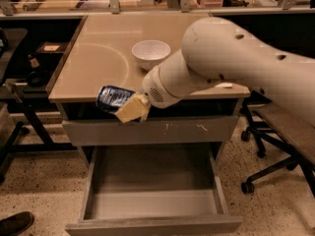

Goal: Pick pepsi can from middle drawer and place on counter

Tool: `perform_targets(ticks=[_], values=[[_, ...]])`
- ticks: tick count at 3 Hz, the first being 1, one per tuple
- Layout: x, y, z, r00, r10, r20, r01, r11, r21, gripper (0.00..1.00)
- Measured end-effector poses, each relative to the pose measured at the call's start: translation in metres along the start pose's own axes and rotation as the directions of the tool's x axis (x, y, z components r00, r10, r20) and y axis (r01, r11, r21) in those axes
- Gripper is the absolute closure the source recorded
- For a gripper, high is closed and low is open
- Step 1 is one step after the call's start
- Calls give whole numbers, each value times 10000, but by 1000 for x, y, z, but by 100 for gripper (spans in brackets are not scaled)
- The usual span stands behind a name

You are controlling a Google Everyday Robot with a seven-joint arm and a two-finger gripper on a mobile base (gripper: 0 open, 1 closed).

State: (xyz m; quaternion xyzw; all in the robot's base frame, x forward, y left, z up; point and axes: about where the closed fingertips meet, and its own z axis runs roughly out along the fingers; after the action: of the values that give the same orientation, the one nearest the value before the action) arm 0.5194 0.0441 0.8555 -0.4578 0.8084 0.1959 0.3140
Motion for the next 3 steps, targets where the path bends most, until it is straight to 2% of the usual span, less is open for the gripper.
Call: perform_targets(ticks=[1,2,3], values=[[-33,-12,11,9992,-365,161,369,9990,-246,100],[-40,-13,10,9988,-421,255,427,9988,-246,100],[-55,-25,22,9988,-444,217,450,9986,-295,100]])
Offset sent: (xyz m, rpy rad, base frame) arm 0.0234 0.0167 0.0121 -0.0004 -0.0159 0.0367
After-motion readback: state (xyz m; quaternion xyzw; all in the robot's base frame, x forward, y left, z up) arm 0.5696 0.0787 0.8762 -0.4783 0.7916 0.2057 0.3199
